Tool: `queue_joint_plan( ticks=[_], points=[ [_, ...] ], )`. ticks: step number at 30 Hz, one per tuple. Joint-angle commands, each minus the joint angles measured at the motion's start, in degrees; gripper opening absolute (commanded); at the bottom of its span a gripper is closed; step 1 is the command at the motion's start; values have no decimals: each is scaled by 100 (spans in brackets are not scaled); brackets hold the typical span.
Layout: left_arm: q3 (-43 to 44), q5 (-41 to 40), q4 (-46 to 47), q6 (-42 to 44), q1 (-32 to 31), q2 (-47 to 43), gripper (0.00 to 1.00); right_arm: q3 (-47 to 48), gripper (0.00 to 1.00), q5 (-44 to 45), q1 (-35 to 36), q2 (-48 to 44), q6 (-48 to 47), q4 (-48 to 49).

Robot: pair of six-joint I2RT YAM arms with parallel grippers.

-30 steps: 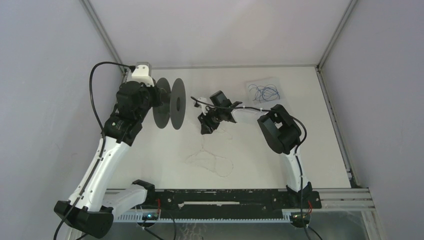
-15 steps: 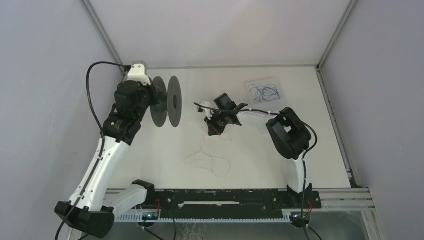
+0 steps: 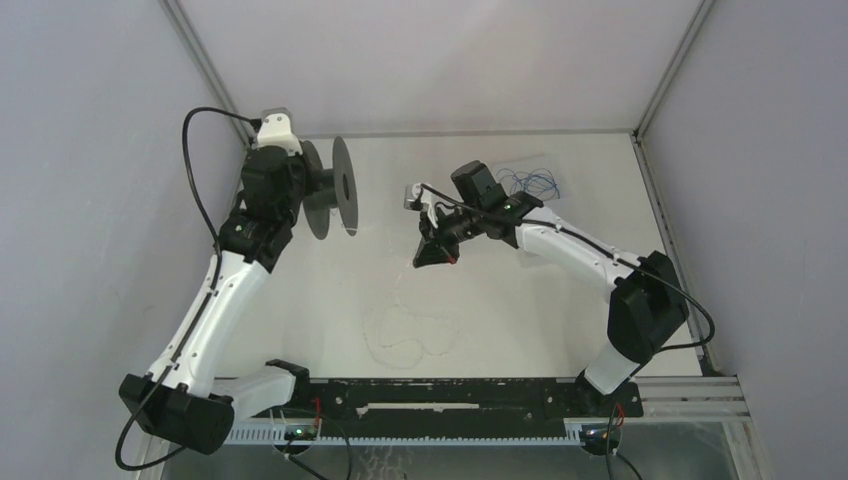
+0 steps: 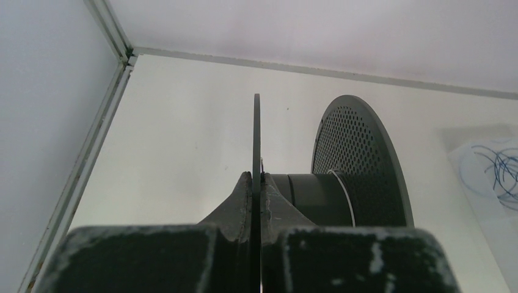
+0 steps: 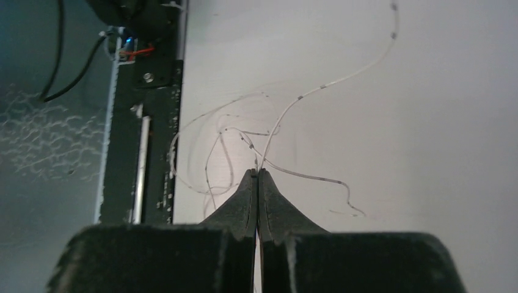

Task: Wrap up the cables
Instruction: Wrap the cable around the cable reel.

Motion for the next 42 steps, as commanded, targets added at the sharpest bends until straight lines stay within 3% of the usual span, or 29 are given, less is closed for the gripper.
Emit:
queue_joint_plan(
  ticks=[1,9,22,42],
  points=[
    [624,-453,872,-18,25,138,0,269,0,-584,190,-382,-284,-510],
    [194,-887,1393,708,-202,283,0,927,0,-660,60,-756,170,-712],
    [-810,-746,2088,1937,-751,61,0,2030,0,-551,-947,-1085,1338,-384],
    [-1311,1204,1419,2505,-961,-568,0,3142,0,1446,-2063,-450,1699,54]
  ],
)
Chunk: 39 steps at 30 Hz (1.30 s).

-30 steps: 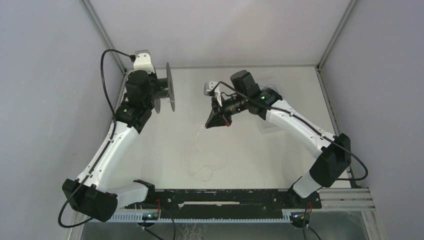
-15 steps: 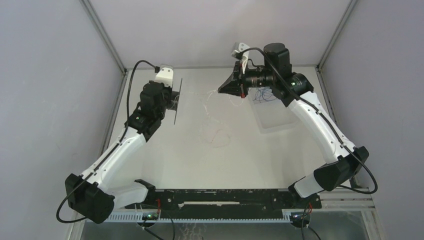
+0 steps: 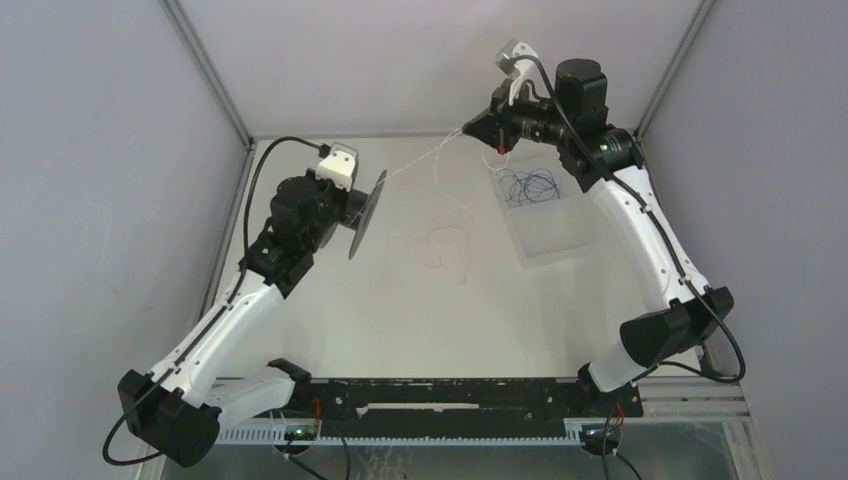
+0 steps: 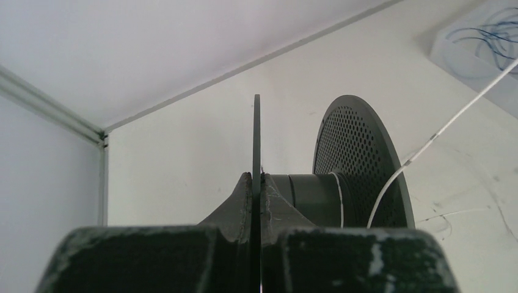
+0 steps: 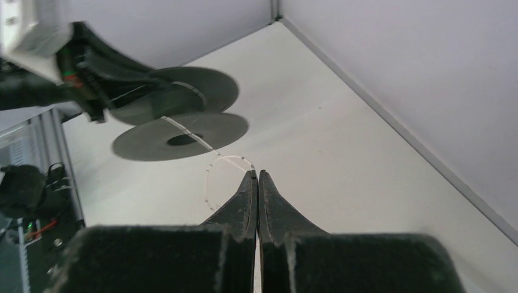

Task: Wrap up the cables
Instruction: Wrap the cable around the cable reel.

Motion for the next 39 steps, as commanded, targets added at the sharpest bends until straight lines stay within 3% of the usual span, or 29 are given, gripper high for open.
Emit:
queue_joint_plan(
  ticks=[1,12,22,28,39],
  points=[
    [-102,703,87,209,-17,-336,0,369,0,452,-262,226,111,341],
    [532,2201,-760,-319,-13,-308,0,225,0,273,-359,813,245,626],
    [1421,3063,-1194,-1234,128,-190,0,-855,0,231,-181,1081,164,1134],
    [1687,3190,-1146,-1851,430,-229,0,-1430,0,198,-146,1046,146,1421],
    [2041,2592,-966,-2975,1068,-207,0,-2401,0,-574,96,924,-340,1506]
  ],
)
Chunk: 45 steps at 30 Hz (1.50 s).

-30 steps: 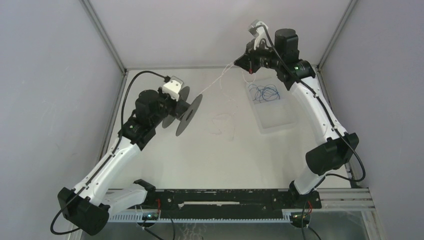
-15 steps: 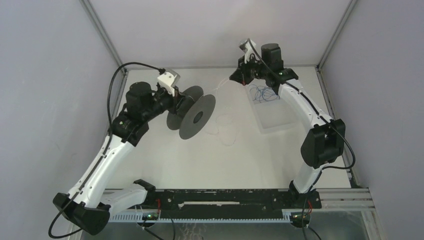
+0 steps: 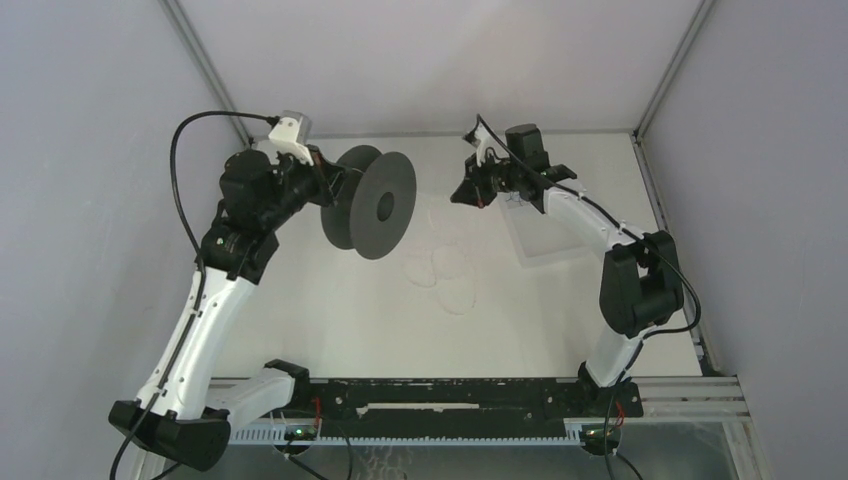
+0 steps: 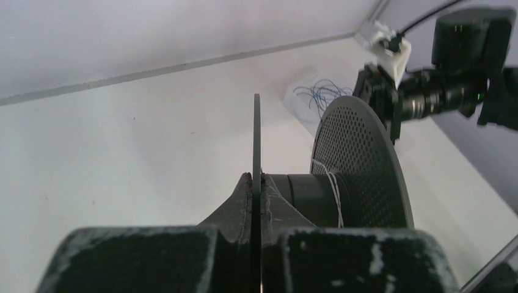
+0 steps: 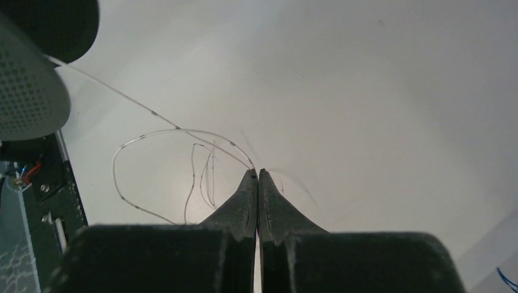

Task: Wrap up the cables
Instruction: Wrap the cable around the cable reel.

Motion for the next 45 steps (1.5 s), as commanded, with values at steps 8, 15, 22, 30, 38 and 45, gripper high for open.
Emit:
queue_joint_plan(
  ticks=[8,15,22,30,38,45],
  points=[
    [561,-493,551,-1059,225,-40,0,-69,13,-944,592,-28,-613,-348],
    [620,-718,439,-1354,246,-30,0,-70,32,-1310,834,174,-657,-637],
    [668,-781,314,-1449,261,-48,0,-70,39,-1145,796,44,-633,-543],
    [713,-840,180,-1704,355,-35,0,-176,43,-1389,186,-169,675,403],
    [986,-1104,-38,-2105,572,169,0,-1290,49,-958,726,-466,1383,1686],
    [1036,-1005,-70,-2385,838,252,0,-1388,67,-605,1134,107,1308,2286]
  ],
)
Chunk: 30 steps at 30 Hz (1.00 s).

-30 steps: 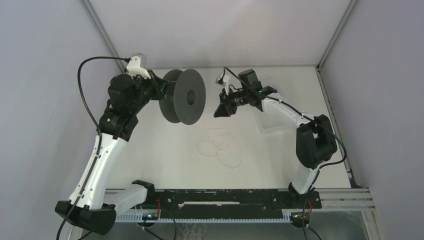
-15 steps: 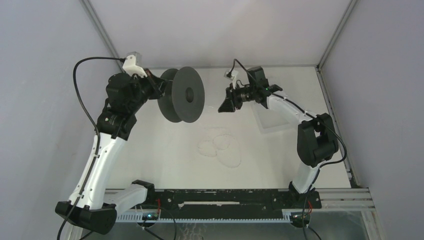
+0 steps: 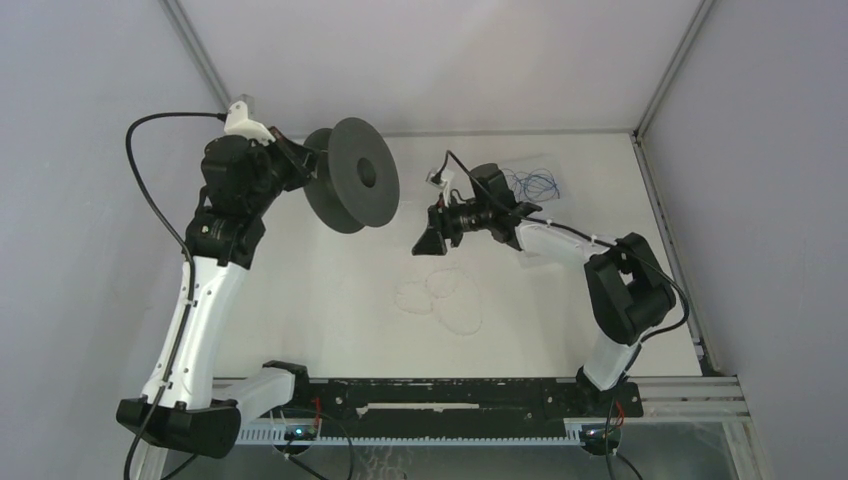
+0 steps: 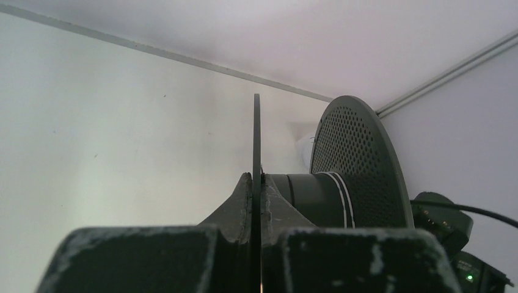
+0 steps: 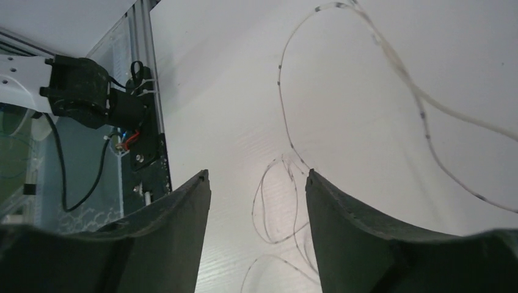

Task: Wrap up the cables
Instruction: Wrap the cable around the cable reel.

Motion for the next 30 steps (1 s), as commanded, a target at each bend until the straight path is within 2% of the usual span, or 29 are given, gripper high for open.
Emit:
queue_joint_plan(
  ticks=[1,5,12,14,15,19,22,30],
  points=[
    [427,25,380,-388,150,-62,0,30,70,275,110,323,-4,865],
    [416,63,394,-415,232,-76,0,239,76,459,258,747,-429,900],
    [399,87,420,-421,301,-78,0,629,74,514,448,1297,-862,752],
    [398,92,424,-423,325,-77,0,663,67,394,488,1381,-893,718],
    [409,86,433,-424,350,-65,0,670,60,330,502,1404,-923,678],
    [474,-28,425,-358,468,-69,0,669,21,277,412,1324,-1215,152],
    [558,-234,400,-261,614,-82,0,581,1,316,144,1117,-1423,-390],
    [751,-299,431,-498,1445,48,0,-236,0,442,-865,84,-2045,-1662]
  ],
)
